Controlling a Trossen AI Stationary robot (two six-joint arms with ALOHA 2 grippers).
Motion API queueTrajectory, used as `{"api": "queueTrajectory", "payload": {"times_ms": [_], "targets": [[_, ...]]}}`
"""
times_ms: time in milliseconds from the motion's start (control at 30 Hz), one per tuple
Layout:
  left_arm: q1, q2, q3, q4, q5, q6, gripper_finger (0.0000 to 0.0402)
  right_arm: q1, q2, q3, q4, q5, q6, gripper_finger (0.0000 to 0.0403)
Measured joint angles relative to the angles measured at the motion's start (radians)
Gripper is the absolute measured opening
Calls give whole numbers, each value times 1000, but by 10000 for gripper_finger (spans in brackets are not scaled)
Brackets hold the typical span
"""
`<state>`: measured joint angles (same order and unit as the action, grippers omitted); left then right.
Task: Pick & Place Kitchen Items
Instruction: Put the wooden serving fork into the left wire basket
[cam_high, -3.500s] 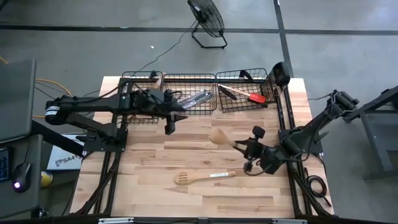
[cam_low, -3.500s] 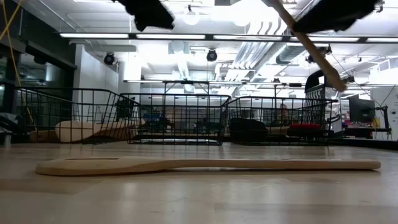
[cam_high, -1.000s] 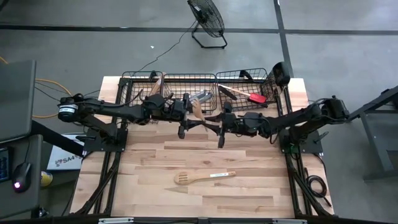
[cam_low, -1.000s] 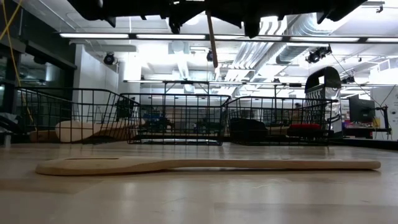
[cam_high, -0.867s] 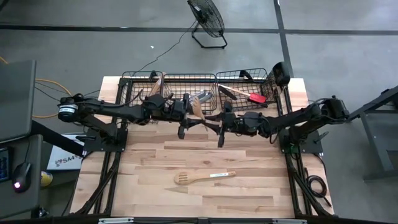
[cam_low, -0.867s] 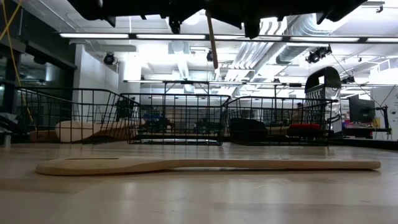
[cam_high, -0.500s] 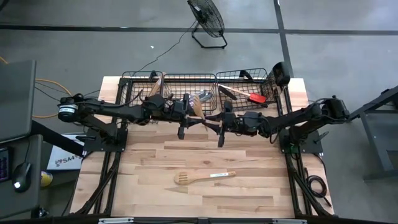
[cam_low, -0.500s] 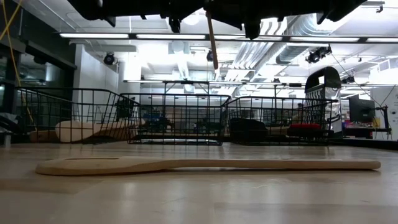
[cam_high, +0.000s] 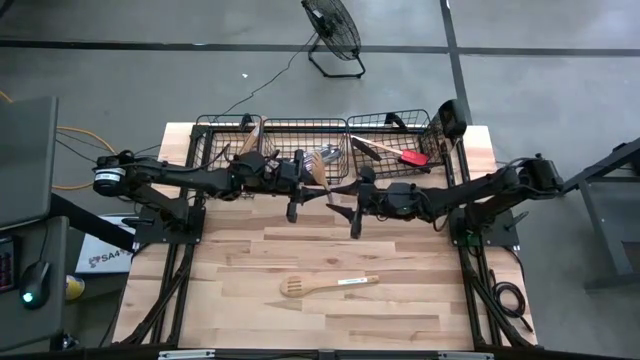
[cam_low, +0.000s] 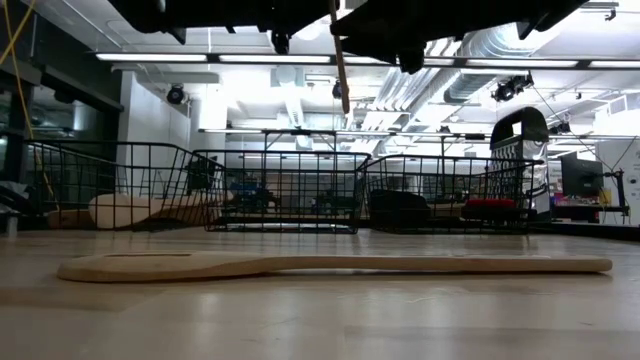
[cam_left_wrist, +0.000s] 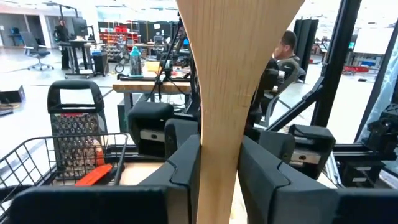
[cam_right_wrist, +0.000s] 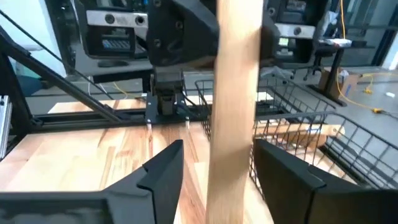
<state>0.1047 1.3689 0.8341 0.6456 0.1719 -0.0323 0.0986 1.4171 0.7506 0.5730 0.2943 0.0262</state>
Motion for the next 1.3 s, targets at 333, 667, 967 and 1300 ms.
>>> {"api": "queueTrajectory", "payload": {"times_ms": [333, 667, 967, 1300], "targets": [[0, -10, 1, -78, -100, 20, 75, 34, -140, 0, -246, 47, 67, 192], [0, -165, 1, -345, -375, 54, 75, 48, -213, 0, -391, 72, 113, 191], [0, -315, 2, -629, -760, 7, 75, 48, -207, 0, -393, 73, 126, 191], [0, -375, 0, -932, -1142, -130, 75, 48, -207, 0, -406, 73, 157, 191]]}}
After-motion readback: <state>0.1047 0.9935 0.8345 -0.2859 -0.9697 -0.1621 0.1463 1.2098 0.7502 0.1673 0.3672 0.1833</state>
